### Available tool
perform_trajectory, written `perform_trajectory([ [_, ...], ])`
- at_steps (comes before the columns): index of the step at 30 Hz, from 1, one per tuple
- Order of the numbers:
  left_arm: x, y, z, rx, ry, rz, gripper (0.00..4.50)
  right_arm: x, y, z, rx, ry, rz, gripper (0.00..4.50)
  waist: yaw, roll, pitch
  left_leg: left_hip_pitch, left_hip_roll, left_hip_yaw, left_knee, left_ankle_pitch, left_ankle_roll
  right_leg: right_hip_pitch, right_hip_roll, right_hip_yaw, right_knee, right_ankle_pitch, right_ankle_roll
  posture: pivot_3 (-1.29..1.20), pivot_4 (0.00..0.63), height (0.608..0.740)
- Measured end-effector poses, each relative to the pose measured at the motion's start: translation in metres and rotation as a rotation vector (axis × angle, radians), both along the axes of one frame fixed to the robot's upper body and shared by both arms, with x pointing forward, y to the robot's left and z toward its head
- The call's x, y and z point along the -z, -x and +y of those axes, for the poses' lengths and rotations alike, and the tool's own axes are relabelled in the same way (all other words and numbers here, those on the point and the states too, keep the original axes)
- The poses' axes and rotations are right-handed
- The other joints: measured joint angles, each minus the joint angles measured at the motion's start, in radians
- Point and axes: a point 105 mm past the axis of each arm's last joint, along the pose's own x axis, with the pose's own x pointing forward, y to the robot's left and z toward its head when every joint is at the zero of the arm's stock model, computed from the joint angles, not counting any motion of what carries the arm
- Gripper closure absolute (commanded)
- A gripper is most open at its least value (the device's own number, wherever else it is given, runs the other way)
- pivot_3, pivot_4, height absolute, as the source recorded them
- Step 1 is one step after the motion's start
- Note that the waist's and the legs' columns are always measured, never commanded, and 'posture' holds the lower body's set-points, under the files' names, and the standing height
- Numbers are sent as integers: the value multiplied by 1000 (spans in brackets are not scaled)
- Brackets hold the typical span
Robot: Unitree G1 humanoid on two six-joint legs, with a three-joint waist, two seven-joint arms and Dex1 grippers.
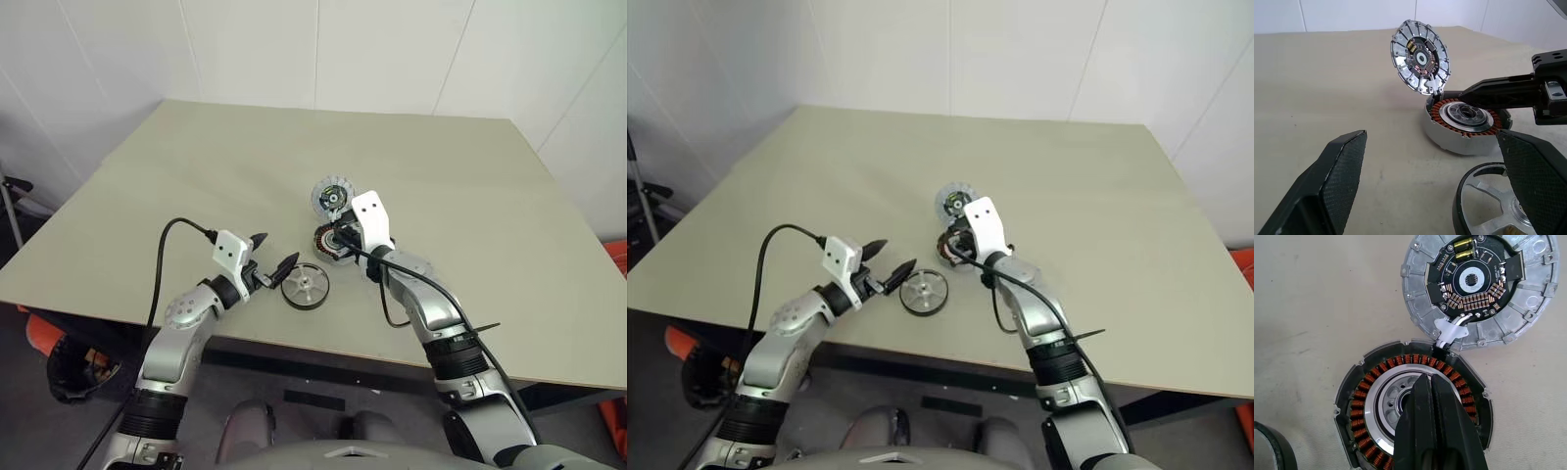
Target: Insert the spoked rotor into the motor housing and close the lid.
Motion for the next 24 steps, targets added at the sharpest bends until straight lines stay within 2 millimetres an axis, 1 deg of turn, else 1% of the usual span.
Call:
perform_trajectory([
  [3, 5, 2, 1, 0, 0, 13, 0, 1, 0, 1, -3, -3, 2, 4483, 0, 0, 0, 0, 0, 0, 0, 0, 0, 0, 0, 0, 0, 0, 0, 0, 0, 740],
  [8, 4, 2, 2, 4, 0, 4, 0, 5, -2, 6, -16, -5, 18, 4483, 0, 0, 0, 0, 0, 0, 0, 0, 0, 0, 0, 0, 0, 0, 0, 0, 0, 740],
  [13, 6, 2, 6, -3, -3, 0, 0, 5, -10, 10, -23, -2, 13, 4483, -1, 0, 0, 0, 0, 0, 0, 0, 0, 0, 0, 0, 0, 0, 0, 0, 0, 740],
  [19, 8, 1, 6, -8, 0, 7, 0, 4, -21, 11, -29, 9, 0, 4483, -1, 0, 0, 0, 0, 0, 0, 0, 0, 0, 0, 0, 1, 0, 0, 0, 0, 740],
  [24, 8, 1, 4, -17, 5, 11, 0, 4, -22, 11, -33, 7, -4, 4483, -1, 0, 0, 0, 0, 0, 0, 0, 0, 0, 0, 0, 1, 0, 0, 0, 0, 740],
])
